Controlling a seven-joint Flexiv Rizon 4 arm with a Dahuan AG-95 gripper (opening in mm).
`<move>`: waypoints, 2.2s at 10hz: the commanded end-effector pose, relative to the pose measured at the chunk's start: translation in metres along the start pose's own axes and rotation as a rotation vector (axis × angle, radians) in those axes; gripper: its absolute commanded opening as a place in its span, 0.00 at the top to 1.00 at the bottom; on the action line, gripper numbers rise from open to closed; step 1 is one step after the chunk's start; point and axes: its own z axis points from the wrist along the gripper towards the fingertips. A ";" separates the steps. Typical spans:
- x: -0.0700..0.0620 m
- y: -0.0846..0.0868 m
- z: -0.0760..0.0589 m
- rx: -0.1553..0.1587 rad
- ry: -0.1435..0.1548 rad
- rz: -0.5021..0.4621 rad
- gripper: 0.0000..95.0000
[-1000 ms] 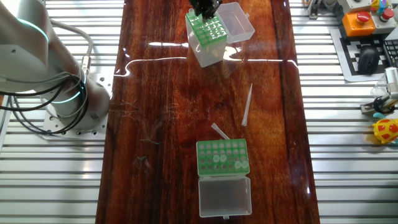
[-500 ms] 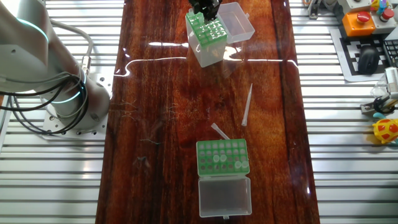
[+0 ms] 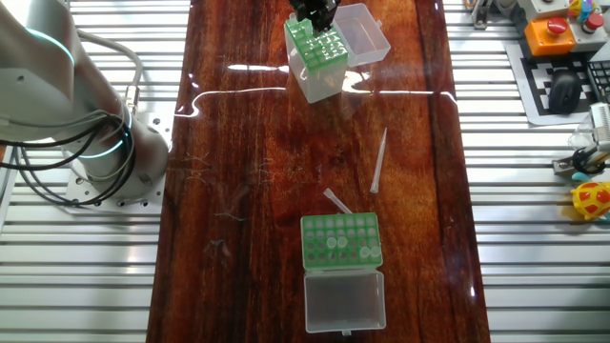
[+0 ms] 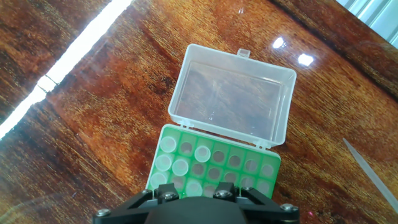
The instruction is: Transfer all large pipette tips from one holder to another
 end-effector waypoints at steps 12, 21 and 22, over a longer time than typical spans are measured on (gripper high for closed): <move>-0.003 0.007 -0.016 0.009 0.013 0.012 0.80; -0.001 0.007 -0.003 0.014 0.013 0.010 0.80; -0.001 0.006 0.000 0.015 0.014 0.010 0.80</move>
